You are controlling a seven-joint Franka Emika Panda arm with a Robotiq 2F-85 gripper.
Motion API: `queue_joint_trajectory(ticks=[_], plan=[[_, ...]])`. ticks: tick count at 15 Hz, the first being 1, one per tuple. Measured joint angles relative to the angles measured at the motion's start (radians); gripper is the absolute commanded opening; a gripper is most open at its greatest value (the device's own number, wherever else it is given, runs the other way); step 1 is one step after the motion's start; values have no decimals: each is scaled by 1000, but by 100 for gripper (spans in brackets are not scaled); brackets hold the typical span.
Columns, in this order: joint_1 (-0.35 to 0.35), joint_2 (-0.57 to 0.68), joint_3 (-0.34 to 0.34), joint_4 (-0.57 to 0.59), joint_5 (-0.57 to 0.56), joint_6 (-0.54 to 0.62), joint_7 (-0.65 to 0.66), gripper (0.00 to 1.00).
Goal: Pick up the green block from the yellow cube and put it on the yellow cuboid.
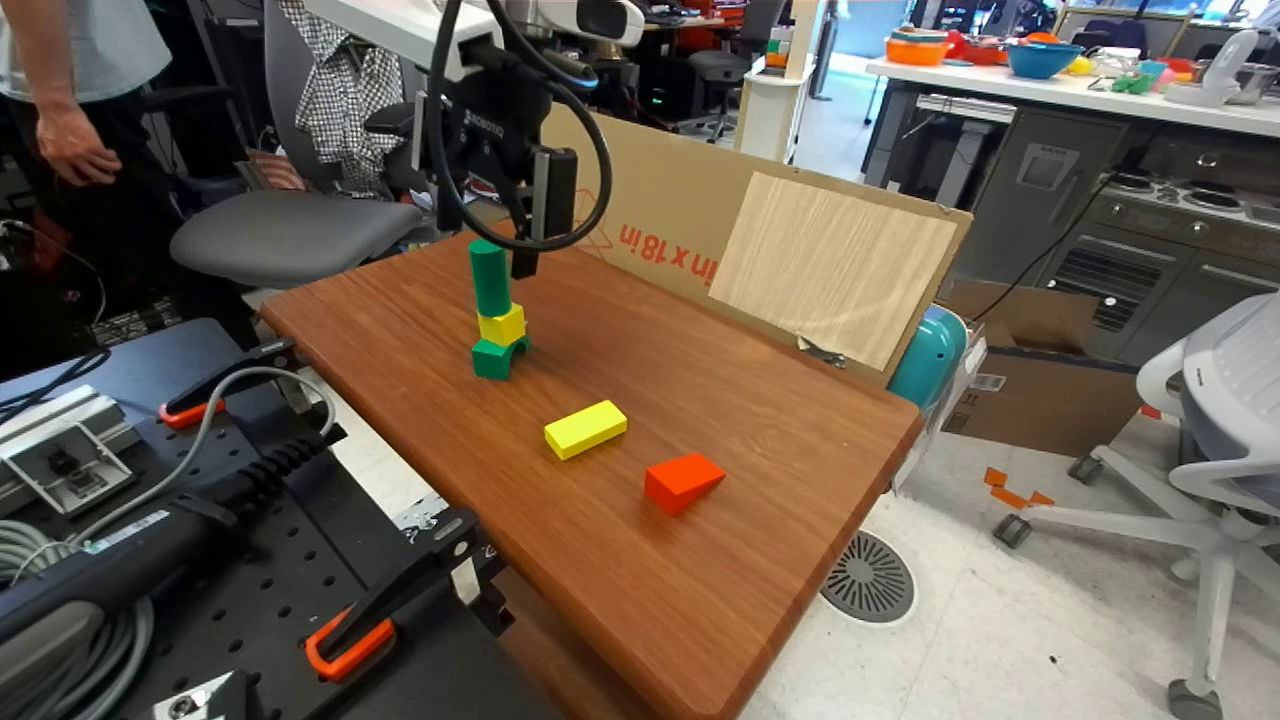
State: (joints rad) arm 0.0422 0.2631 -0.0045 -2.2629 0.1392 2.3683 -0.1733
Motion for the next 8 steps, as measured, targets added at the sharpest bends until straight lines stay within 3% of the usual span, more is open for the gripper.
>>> queue_joint_trajectory(ticks=[3, 4, 8], plan=[[0, 0, 2, 7, -2, -2, 31, 100], [0, 0, 2, 9, -7, -2, 44, 80], [0, 0, 0, 12, -54, -2, 115, 51]])
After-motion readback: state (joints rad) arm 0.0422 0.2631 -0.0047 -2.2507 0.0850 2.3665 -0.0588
